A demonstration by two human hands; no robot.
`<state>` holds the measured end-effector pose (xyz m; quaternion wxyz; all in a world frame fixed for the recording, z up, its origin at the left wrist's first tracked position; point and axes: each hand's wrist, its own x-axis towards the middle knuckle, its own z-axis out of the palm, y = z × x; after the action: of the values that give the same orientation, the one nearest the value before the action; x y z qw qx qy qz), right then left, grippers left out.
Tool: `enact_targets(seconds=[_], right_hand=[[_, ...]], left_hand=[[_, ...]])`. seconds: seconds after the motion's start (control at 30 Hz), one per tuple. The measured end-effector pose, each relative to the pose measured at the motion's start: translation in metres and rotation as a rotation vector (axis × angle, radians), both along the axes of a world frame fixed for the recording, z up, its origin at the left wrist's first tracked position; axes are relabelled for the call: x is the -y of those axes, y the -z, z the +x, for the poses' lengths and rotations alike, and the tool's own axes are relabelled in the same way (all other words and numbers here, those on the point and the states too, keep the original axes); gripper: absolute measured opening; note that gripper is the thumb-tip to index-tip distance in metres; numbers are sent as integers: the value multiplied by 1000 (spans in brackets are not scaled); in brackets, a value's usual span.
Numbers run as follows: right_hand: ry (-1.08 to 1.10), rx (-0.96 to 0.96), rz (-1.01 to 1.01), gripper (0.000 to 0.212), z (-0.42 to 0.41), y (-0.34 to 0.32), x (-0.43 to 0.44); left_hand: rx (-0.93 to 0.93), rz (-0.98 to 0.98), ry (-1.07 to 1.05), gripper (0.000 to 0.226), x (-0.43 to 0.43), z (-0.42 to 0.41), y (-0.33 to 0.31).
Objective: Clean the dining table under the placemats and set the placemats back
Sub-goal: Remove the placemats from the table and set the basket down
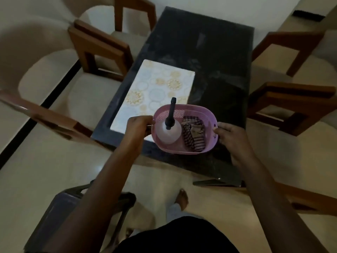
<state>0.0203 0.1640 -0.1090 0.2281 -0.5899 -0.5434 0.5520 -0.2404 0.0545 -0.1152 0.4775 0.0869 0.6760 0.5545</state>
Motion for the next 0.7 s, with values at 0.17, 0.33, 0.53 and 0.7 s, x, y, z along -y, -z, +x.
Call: enact_targets(seconds=[0.17, 0.33, 0.53, 0.7], right_hand=[[104, 21, 0, 18, 50, 0, -66], [103, 109, -17, 19, 78, 18, -109], [149, 130, -76, 10, 87, 32, -122], [177, 161, -80, 15, 80, 33, -115]], left_hand=[[-11, -49, 88, 42, -93, 44, 7], [-23, -108, 178, 30, -150, 65, 31], [-26, -164, 222, 49, -183, 73, 43], [-34, -174, 294, 34, -187, 68, 44]])
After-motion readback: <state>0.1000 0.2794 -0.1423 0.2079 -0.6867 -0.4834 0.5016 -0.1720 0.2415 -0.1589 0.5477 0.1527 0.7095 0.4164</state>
